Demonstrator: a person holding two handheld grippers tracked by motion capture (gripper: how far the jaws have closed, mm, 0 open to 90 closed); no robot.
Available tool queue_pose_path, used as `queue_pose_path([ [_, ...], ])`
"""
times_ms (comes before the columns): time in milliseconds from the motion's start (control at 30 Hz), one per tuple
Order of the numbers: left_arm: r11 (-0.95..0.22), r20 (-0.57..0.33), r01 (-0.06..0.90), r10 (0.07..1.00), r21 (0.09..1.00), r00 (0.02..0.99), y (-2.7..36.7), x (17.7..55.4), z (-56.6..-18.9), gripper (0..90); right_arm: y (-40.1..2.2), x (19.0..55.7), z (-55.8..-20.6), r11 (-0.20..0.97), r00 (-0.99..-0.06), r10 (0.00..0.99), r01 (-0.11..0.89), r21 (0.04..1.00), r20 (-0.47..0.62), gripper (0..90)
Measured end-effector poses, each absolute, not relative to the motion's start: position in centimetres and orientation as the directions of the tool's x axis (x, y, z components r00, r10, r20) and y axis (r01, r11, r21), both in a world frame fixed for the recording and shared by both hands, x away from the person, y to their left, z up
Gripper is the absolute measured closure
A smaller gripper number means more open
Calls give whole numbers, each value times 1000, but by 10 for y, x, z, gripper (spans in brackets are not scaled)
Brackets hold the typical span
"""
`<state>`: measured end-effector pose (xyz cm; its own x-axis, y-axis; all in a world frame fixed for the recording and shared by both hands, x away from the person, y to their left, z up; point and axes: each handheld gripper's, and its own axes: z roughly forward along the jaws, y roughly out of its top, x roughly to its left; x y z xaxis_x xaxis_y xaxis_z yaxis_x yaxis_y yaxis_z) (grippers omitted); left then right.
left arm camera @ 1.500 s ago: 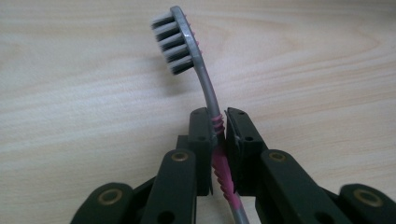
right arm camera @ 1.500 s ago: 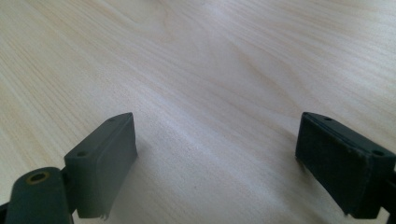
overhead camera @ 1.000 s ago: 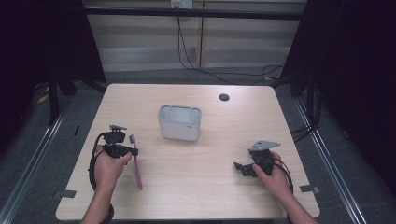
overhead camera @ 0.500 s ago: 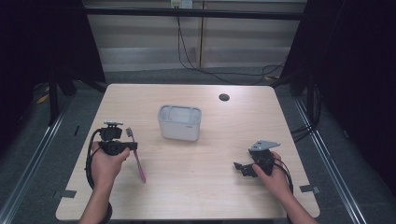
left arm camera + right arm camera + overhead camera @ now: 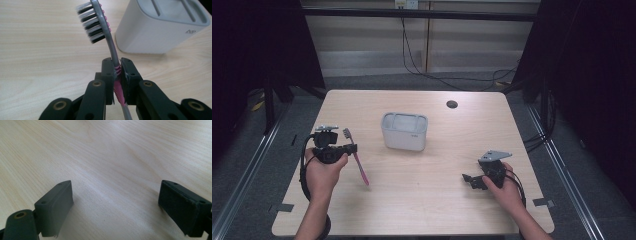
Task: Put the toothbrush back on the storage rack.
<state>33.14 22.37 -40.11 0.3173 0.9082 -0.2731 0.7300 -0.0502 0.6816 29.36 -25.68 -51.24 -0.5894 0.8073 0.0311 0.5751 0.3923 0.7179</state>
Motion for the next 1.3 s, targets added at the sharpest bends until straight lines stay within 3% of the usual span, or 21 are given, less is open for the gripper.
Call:
queue_pose_path([
  [1300, 10, -259, 566, 896, 824, 361, 220, 334, -370, 820, -257, 294, -512, 392, -589, 807, 575, 718, 31, 118],
])
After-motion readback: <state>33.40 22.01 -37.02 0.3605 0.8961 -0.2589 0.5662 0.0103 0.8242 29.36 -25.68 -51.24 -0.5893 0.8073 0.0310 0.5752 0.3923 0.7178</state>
